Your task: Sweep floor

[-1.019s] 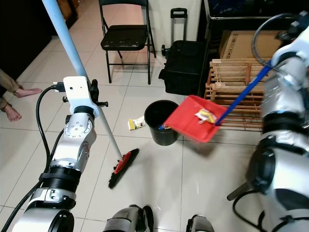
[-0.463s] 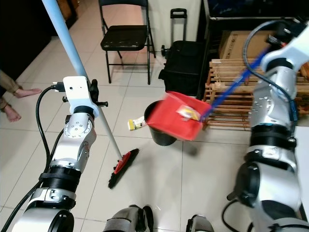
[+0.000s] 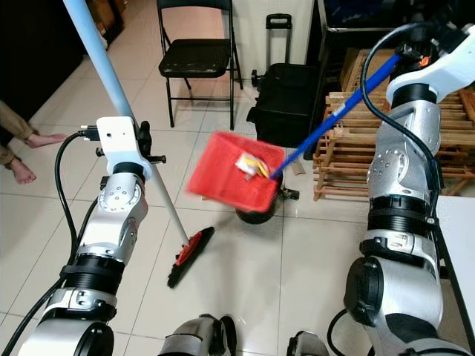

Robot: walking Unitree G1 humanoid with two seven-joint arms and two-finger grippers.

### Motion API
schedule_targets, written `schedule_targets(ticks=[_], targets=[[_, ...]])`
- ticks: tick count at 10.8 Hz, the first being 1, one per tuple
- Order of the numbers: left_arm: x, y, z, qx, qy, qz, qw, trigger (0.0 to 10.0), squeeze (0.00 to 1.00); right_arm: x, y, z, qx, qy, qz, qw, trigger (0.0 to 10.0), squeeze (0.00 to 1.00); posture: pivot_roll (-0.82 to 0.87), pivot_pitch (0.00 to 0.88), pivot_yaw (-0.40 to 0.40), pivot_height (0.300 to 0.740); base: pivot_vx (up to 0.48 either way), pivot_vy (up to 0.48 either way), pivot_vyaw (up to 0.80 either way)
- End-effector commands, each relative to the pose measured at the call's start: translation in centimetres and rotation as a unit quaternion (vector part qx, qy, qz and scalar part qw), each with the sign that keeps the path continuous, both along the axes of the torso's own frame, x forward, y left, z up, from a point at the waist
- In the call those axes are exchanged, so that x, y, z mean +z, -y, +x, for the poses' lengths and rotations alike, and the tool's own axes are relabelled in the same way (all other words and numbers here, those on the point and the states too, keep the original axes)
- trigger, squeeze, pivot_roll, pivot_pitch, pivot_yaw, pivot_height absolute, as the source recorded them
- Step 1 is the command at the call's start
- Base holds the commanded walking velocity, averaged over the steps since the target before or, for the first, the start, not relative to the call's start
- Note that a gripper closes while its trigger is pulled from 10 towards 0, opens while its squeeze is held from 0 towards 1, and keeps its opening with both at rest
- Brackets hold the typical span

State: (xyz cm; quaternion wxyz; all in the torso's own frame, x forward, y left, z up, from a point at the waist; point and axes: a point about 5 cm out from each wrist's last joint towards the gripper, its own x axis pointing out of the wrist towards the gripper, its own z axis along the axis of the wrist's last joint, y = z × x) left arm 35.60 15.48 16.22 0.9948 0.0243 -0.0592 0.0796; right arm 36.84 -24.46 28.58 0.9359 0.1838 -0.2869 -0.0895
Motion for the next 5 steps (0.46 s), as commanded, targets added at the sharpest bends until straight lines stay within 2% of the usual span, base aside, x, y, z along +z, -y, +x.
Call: schedule_targets(ticks=[1, 5], targets=[[1.2, -0.2, 0.2, 0.006, 0.027, 0.012, 1.0, 10.0, 0.0, 1.4, -0.2, -0.7, 0.003, 0.039, 0.003, 0.999, 10.0, 0.0, 0.01, 0.064, 0.111, 0.74, 0.0, 0.0, 0.0], [1.0, -0.2, 0.2, 0.004, 0.023, 0.011, 1.0, 10.0, 0.0, -0.2, -2.2, -0.1, 0.024, 0.008, -0.014, 1.0, 10.0, 0.0, 0.01, 0.062, 0.108, 0.74, 0.0, 0.0, 0.0]])
